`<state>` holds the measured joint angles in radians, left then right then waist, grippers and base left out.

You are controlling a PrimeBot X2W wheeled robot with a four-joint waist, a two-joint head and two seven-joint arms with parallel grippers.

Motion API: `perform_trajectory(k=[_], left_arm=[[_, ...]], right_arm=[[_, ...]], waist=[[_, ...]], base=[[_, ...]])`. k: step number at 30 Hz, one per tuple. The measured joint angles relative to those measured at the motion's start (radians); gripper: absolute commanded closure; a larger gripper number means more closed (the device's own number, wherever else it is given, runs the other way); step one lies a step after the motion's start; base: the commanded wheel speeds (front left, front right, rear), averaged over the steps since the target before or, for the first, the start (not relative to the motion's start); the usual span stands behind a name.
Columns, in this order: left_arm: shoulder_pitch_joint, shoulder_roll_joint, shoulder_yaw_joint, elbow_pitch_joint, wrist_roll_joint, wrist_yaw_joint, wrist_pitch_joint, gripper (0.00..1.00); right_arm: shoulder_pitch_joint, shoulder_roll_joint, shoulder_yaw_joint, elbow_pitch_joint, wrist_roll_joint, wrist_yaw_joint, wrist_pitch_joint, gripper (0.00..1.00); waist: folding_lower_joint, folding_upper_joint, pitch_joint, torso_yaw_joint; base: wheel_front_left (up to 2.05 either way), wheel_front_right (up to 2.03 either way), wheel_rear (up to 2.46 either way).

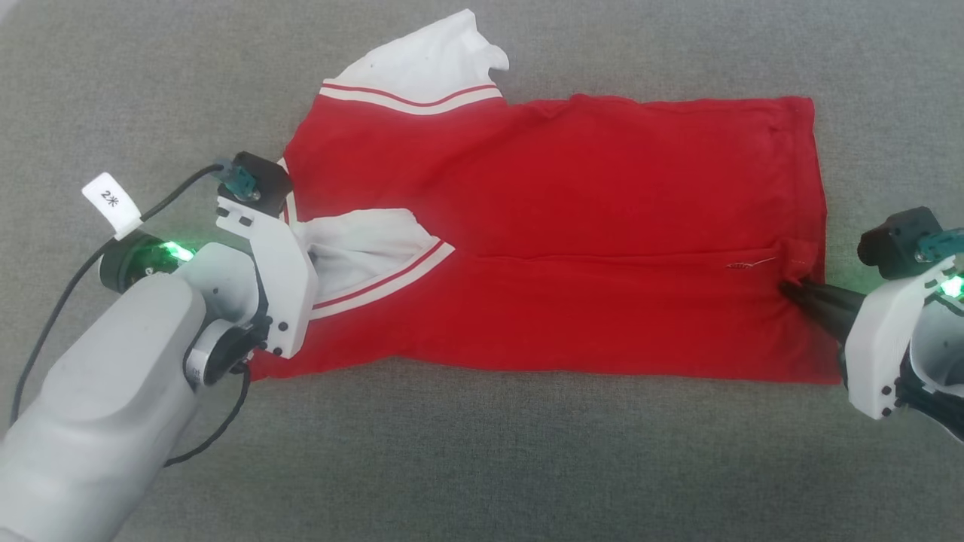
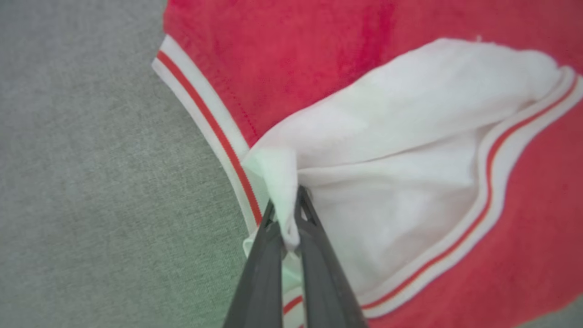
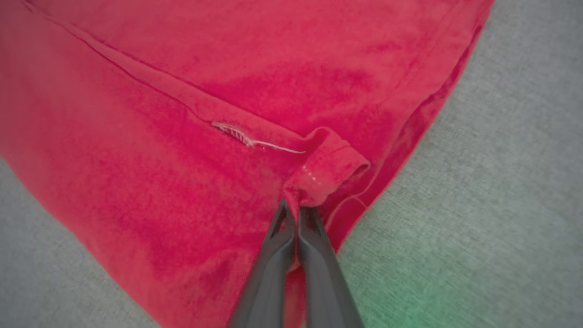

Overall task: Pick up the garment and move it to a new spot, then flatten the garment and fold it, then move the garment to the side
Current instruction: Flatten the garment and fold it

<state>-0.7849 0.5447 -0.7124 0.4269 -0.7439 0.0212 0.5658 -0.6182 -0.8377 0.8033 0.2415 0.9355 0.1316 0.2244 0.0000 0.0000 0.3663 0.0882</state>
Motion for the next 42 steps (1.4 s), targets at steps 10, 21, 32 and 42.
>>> perform_trajectory(k=[10, 21, 32, 42], left_arm=[[-0.047, -0.072, 0.024, 0.190, -0.070, -0.027, 0.004, 0.00], [-0.053, -0.031, 0.026, 0.137, -0.064, 0.004, 0.018, 0.00], [0.146, 0.059, 0.043, -0.104, -0.133, 0.167, 0.168, 0.00], [0.221, 0.096, 0.042, -0.148, -0.133, 0.223, 0.169, 0.00]], right_arm=[[-0.074, 0.013, 0.083, 0.062, 0.050, 0.000, -0.011, 0.05], [-0.043, -0.010, 0.005, 0.055, 0.040, 0.000, -0.195, 0.00], [0.165, 0.114, -0.358, 0.055, -0.162, 0.000, -0.468, 0.00], [0.423, 0.328, -0.670, -0.123, -0.368, 0.000, -0.448, 0.00]], waist=[[0.0000, 0.0000, -0.024, 0.002], [0.0000, 0.0000, -0.096, 0.016], [0.0000, 0.0000, -0.133, -0.002], [0.0000, 0.0000, -0.116, -0.032]], base=[[0.00, 0.00, 0.00], [0.00, 0.00, 0.00], [0.00, 0.00, 0.00], [0.00, 0.00, 0.00]])
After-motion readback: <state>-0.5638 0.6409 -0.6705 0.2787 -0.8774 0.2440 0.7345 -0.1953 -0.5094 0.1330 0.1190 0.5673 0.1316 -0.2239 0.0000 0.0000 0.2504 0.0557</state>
